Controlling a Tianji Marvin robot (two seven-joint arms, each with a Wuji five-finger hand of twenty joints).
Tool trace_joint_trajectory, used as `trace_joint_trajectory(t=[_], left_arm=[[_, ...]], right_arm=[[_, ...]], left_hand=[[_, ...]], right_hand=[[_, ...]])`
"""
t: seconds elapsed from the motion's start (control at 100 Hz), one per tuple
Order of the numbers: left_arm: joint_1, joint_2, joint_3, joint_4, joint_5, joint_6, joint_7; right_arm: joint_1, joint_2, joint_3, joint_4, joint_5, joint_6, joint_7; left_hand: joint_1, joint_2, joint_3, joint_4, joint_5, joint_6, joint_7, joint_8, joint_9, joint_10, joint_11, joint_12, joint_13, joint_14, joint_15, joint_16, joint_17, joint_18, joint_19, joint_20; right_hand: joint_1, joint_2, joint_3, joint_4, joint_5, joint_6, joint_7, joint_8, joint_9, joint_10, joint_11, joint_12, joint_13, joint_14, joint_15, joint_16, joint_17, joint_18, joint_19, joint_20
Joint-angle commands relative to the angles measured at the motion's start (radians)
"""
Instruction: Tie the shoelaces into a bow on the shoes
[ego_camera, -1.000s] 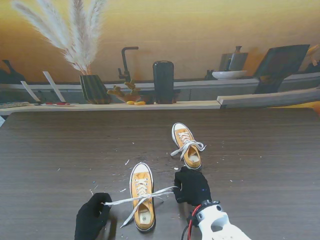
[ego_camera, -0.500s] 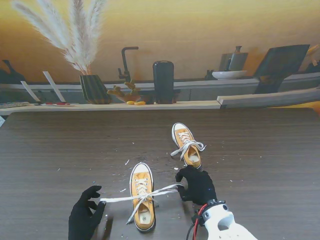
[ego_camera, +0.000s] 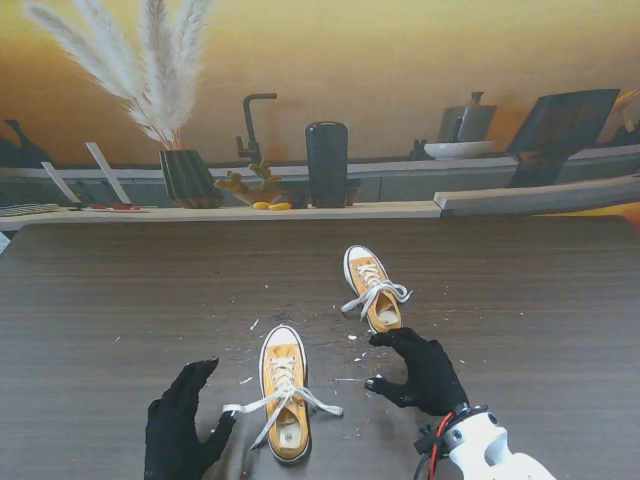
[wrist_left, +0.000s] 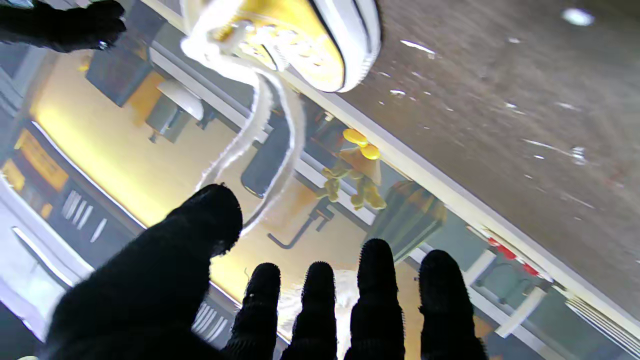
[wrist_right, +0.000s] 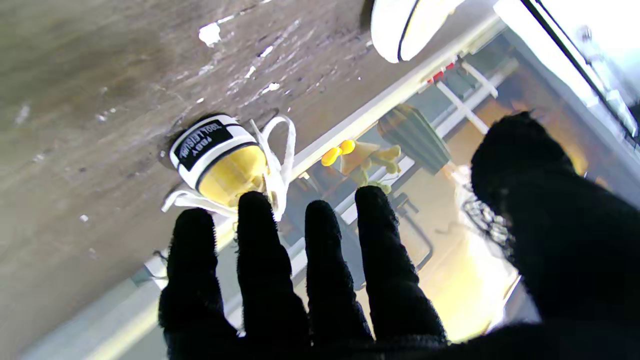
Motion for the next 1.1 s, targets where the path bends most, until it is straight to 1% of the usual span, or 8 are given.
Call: trace_joint_trajectory(t=[0.0,0.1,0.21,0.27,0.43,0.7,0.89,1.09], left_arm=[[-0.005,0.005,0.018,-0.05,0.013,0.036,-0.037],[-0.016,0.019,0.063,-0.093,0.05,0.152,-0.093],[-0.036,0.031,0.133,-0.14,0.112,0.38,-0.166],[-0.054,0.042,0.166,-0.154,0.158,0.478,-0.221],[-0.099,0.064,0.229,-0.182,0.225,0.615,-0.352],[-0.147,0.086,0.279,-0.198,0.29,0.682,-0.47],[-0.166,0.105,0.307,-0.218,0.347,0.735,-0.579],[-0.203,0.112,0.326,-0.206,0.356,0.745,-0.629]], right_arm=[[-0.019,0.004,0.03,-0.021,0.023,0.004,0.036],[-0.04,-0.005,0.061,-0.043,0.103,-0.001,0.052],[-0.048,-0.01,0.08,-0.048,0.134,-0.001,0.053],[-0.051,-0.01,0.084,-0.05,0.137,0.002,0.052],[-0.059,-0.009,0.088,-0.063,0.154,0.015,0.07],[-0.072,-0.007,0.099,-0.08,0.179,0.021,0.098],[-0.077,-0.006,0.103,-0.088,0.189,0.027,0.109],[-0.083,-0.005,0.108,-0.095,0.197,0.024,0.117]], left_hand=[[-0.012,-0.022,-0.031,-0.015,0.018,0.007,-0.023,-0.015,-0.023,0.006,-0.028,-0.029,-0.043,0.008,-0.068,-0.04,-0.034,-0.074,-0.061,-0.025],[0.01,-0.024,-0.042,-0.011,0.027,0.02,-0.033,-0.014,-0.051,0.016,-0.049,-0.042,-0.101,0.018,-0.179,-0.088,-0.076,-0.081,-0.183,-0.06],[0.026,-0.04,-0.061,-0.01,0.049,0.042,-0.044,-0.014,-0.07,0.032,-0.06,-0.048,-0.152,0.019,-0.267,-0.122,-0.099,-0.102,-0.265,-0.068],[0.035,-0.057,-0.06,-0.01,0.055,0.05,-0.053,-0.016,-0.081,0.042,-0.075,-0.054,-0.18,0.019,-0.296,-0.128,-0.111,-0.116,-0.303,-0.074],[0.056,-0.075,-0.048,-0.009,0.053,0.069,-0.09,-0.027,-0.097,0.05,-0.125,-0.062,-0.214,0.015,-0.342,-0.134,-0.121,-0.132,-0.37,-0.082],[0.081,-0.084,-0.009,-0.009,0.054,0.071,-0.113,-0.026,-0.11,0.054,-0.163,-0.052,-0.224,0.02,-0.388,-0.134,-0.124,-0.129,-0.449,-0.089],[0.111,-0.086,0.019,-0.01,0.057,0.072,-0.117,-0.023,-0.11,0.055,-0.173,-0.048,-0.22,0.025,-0.409,-0.14,-0.122,-0.126,-0.479,-0.088],[0.132,-0.085,0.044,-0.014,0.067,0.07,-0.114,-0.019,-0.106,0.056,-0.168,-0.044,-0.211,0.028,-0.41,-0.139,-0.117,-0.123,-0.484,-0.084]], right_hand=[[-0.035,0.028,-0.051,-0.025,-0.028,0.0,-0.012,-0.028,-0.032,-0.016,-0.02,-0.015,-0.02,-0.011,-0.026,-0.014,-0.018,-0.029,-0.023,-0.009],[-0.032,0.048,-0.06,-0.018,-0.025,0.004,-0.011,-0.03,-0.027,-0.009,-0.024,-0.017,-0.024,-0.006,-0.034,-0.014,-0.025,-0.03,-0.035,-0.01],[-0.033,0.061,-0.065,-0.014,-0.022,0.004,-0.014,-0.031,-0.023,-0.005,-0.027,-0.017,-0.027,-0.005,-0.039,-0.012,-0.029,-0.029,-0.042,-0.008],[-0.034,0.064,-0.067,-0.012,-0.024,0.001,-0.016,-0.032,-0.023,-0.006,-0.028,-0.017,-0.027,-0.006,-0.04,-0.011,-0.028,-0.027,-0.043,-0.006],[-0.036,0.073,-0.069,-0.009,-0.026,-0.003,-0.017,-0.031,-0.023,-0.006,-0.03,-0.015,-0.027,-0.002,-0.043,-0.009,-0.025,-0.022,-0.045,0.001],[-0.041,0.082,-0.072,-0.006,-0.028,-0.009,-0.015,-0.027,-0.021,-0.004,-0.034,-0.013,-0.024,0.005,-0.049,-0.006,-0.02,-0.016,-0.049,0.013],[-0.043,0.087,-0.073,-0.005,-0.031,-0.009,-0.015,-0.026,-0.021,-0.005,-0.035,-0.012,-0.021,0.009,-0.052,-0.006,-0.014,-0.012,-0.05,0.02],[-0.044,0.092,-0.073,-0.004,-0.034,-0.008,-0.016,-0.026,-0.019,-0.002,-0.037,-0.011,-0.021,0.012,-0.056,-0.006,-0.012,-0.01,-0.053,0.025]])
